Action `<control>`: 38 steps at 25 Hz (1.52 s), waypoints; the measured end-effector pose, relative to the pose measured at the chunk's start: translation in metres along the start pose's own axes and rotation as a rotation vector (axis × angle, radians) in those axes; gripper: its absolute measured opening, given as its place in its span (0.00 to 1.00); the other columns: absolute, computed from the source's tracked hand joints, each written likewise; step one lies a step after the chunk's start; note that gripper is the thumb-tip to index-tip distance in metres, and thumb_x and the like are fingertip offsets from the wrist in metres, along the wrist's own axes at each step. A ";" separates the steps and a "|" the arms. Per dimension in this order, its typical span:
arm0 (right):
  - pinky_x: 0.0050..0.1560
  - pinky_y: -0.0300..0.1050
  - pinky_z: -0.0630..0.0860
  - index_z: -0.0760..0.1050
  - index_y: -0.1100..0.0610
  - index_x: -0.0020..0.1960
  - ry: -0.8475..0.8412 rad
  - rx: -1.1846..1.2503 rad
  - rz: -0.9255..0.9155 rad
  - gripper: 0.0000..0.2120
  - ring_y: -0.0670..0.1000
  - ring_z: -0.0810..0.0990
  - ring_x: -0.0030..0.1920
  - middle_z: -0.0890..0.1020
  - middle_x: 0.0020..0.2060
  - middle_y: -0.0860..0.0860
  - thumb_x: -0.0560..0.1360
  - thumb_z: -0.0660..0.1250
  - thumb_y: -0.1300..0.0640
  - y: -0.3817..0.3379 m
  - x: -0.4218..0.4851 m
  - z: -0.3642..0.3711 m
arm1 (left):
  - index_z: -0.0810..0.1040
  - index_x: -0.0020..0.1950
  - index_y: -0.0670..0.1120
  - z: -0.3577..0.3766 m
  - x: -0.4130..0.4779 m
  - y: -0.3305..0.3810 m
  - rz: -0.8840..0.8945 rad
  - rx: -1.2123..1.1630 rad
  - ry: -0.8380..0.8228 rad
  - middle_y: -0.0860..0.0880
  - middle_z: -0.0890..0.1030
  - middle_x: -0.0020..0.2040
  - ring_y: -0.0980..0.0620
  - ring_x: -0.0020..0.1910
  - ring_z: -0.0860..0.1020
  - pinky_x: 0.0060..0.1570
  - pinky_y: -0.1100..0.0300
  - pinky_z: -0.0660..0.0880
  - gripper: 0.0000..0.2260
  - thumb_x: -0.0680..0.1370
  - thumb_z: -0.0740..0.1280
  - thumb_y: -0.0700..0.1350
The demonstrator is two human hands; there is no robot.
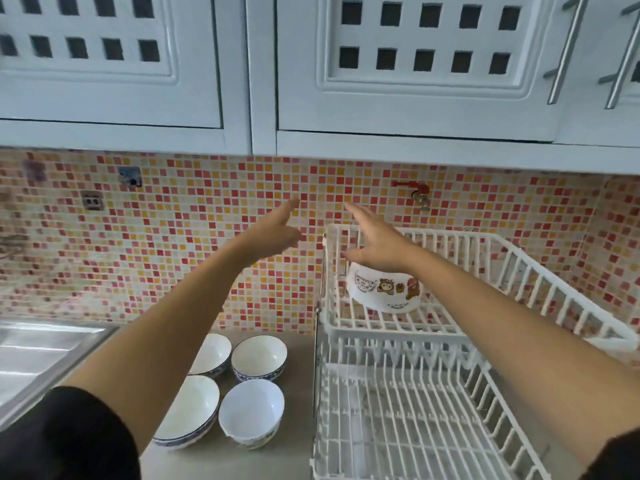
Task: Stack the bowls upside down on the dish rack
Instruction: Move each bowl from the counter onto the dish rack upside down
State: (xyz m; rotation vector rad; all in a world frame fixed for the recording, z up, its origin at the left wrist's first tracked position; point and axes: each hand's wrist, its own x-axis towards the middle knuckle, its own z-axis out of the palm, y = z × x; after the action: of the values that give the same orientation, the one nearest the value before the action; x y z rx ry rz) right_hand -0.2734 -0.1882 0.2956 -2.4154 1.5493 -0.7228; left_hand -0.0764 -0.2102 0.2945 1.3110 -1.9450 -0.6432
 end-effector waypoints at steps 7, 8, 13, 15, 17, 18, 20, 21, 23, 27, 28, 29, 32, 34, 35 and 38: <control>0.74 0.48 0.52 0.44 0.53 0.77 -0.025 0.167 -0.005 0.36 0.52 0.49 0.77 0.47 0.78 0.51 0.77 0.62 0.54 -0.098 0.010 0.100 | 0.55 0.77 0.51 -0.061 -0.076 -0.096 -0.192 0.085 0.008 0.47 0.58 0.78 0.41 0.76 0.60 0.70 0.45 0.64 0.28 0.78 0.58 0.39; 0.74 0.48 0.52 0.44 0.54 0.77 -0.049 0.170 0.010 0.36 0.52 0.49 0.77 0.47 0.78 0.51 0.77 0.62 0.54 -0.105 0.008 0.119 | 0.55 0.77 0.49 -0.061 -0.088 -0.109 -0.226 0.101 -0.005 0.46 0.59 0.78 0.41 0.75 0.60 0.70 0.44 0.65 0.28 0.78 0.58 0.39; 0.72 0.46 0.57 0.49 0.59 0.76 -0.094 0.255 0.246 0.34 0.55 0.57 0.75 0.56 0.76 0.55 0.77 0.63 0.55 -0.101 -0.009 0.215 | 0.57 0.77 0.42 -0.018 -0.134 -0.186 -0.408 0.144 -0.108 0.41 0.63 0.76 0.40 0.73 0.64 0.72 0.47 0.62 0.26 0.79 0.58 0.40; 0.69 0.47 0.63 0.54 0.60 0.74 -0.101 0.265 0.417 0.32 0.57 0.62 0.72 0.61 0.74 0.57 0.75 0.64 0.56 -0.082 -0.017 0.253 | 0.58 0.75 0.40 0.010 -0.145 -0.214 -0.497 0.155 -0.149 0.41 0.63 0.76 0.42 0.74 0.63 0.71 0.52 0.61 0.24 0.80 0.58 0.40; 0.66 0.46 0.66 0.57 0.61 0.73 -0.128 0.293 0.521 0.31 0.58 0.66 0.70 0.65 0.71 0.59 0.73 0.65 0.58 -0.059 -0.021 0.283 | 0.60 0.74 0.38 0.037 -0.148 -0.238 -0.569 0.159 -0.202 0.40 0.65 0.74 0.42 0.72 0.64 0.68 0.55 0.61 0.22 0.80 0.57 0.41; 0.65 0.46 0.66 0.57 0.60 0.73 -0.141 0.324 0.558 0.31 0.58 0.66 0.70 0.65 0.71 0.58 0.74 0.65 0.59 -0.048 -0.022 0.295 | 0.61 0.73 0.38 0.049 -0.150 -0.249 -0.607 0.156 -0.220 0.39 0.66 0.74 0.41 0.72 0.65 0.68 0.55 0.62 0.22 0.80 0.58 0.42; 0.66 0.46 0.64 0.54 0.61 0.74 -0.176 0.323 0.633 0.31 0.57 0.65 0.71 0.63 0.72 0.56 0.75 0.64 0.58 -0.027 -0.019 0.315 | 0.66 0.69 0.38 0.071 -0.150 -0.266 -0.681 0.107 -0.255 0.38 0.69 0.71 0.40 0.69 0.68 0.65 0.55 0.65 0.20 0.79 0.57 0.44; 0.67 0.46 0.64 0.54 0.63 0.73 -0.200 0.287 0.668 0.31 0.58 0.64 0.72 0.62 0.73 0.58 0.75 0.64 0.57 -0.017 -0.017 0.326 | 0.68 0.67 0.37 0.083 -0.149 -0.276 -0.697 0.092 -0.282 0.39 0.72 0.68 0.39 0.67 0.70 0.63 0.54 0.68 0.20 0.79 0.56 0.46; 0.66 0.47 0.66 0.57 0.65 0.72 -0.246 0.249 0.737 0.30 0.59 0.65 0.71 0.64 0.72 0.60 0.76 0.63 0.54 0.004 -0.011 0.345 | 0.70 0.66 0.39 0.107 -0.142 -0.300 -0.721 0.071 -0.325 0.40 0.74 0.67 0.39 0.66 0.72 0.63 0.53 0.69 0.24 0.75 0.53 0.50; 0.62 0.47 0.70 0.63 0.67 0.68 -0.292 0.253 0.842 0.27 0.61 0.71 0.67 0.70 0.68 0.62 0.76 0.62 0.52 0.031 -0.002 0.379 | 0.67 0.71 0.43 0.139 -0.129 -0.330 -0.818 -0.074 -0.336 0.42 0.72 0.69 0.42 0.70 0.69 0.69 0.50 0.65 0.26 0.74 0.54 0.50; 0.63 0.47 0.68 0.61 0.68 0.69 -0.309 0.267 0.855 0.27 0.61 0.70 0.68 0.69 0.69 0.63 0.77 0.62 0.53 0.037 -0.001 0.387 | 0.67 0.71 0.41 0.143 -0.126 -0.333 -0.847 -0.056 -0.322 0.41 0.72 0.68 0.41 0.69 0.70 0.68 0.51 0.67 0.23 0.77 0.55 0.48; 0.64 0.47 0.68 0.60 0.68 0.70 -0.335 0.274 0.861 0.26 0.61 0.69 0.68 0.68 0.69 0.63 0.78 0.61 0.54 0.040 0.001 0.394 | 0.66 0.70 0.39 0.146 -0.124 -0.334 -0.883 -0.061 -0.297 0.40 0.73 0.67 0.40 0.68 0.71 0.66 0.53 0.69 0.22 0.79 0.56 0.48; 0.61 0.47 0.71 0.62 0.66 0.69 -0.358 0.275 0.859 0.22 0.61 0.72 0.65 0.71 0.67 0.63 0.76 0.60 0.63 0.049 -0.002 0.404 | 0.69 0.67 0.37 0.153 -0.121 -0.340 -0.949 -0.127 -0.247 0.39 0.75 0.66 0.39 0.65 0.73 0.63 0.52 0.72 0.25 0.75 0.58 0.50; 0.56 0.46 0.74 0.64 0.64 0.68 -0.350 0.287 0.855 0.23 0.61 0.74 0.62 0.73 0.64 0.62 0.74 0.59 0.65 0.050 -0.007 0.400 | 0.71 0.66 0.37 0.153 -0.122 -0.338 -0.943 -0.143 -0.235 0.39 0.76 0.64 0.39 0.64 0.74 0.60 0.53 0.72 0.21 0.76 0.59 0.46; 0.52 0.44 0.73 0.65 0.64 0.68 -0.347 0.302 0.852 0.23 0.61 0.74 0.61 0.73 0.64 0.61 0.74 0.58 0.66 0.048 -0.009 0.396 | 0.70 0.67 0.37 0.153 -0.123 -0.334 -0.945 -0.136 -0.231 0.39 0.76 0.64 0.39 0.64 0.73 0.59 0.54 0.72 0.20 0.77 0.59 0.45; 0.47 0.43 0.71 0.65 0.62 0.67 -0.280 0.343 0.824 0.23 0.61 0.75 0.59 0.75 0.62 0.60 0.73 0.58 0.66 0.035 -0.012 0.377 | 0.68 0.69 0.39 0.142 -0.129 -0.319 -0.868 -0.173 -0.202 0.38 0.75 0.65 0.39 0.65 0.73 0.62 0.53 0.71 0.23 0.76 0.60 0.47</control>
State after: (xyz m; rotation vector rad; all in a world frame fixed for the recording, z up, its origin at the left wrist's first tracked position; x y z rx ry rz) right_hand -0.1202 -0.2324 -0.0483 -1.3677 1.8757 -0.4014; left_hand 0.0330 -0.2039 -0.0611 2.0251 -1.3452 -1.3595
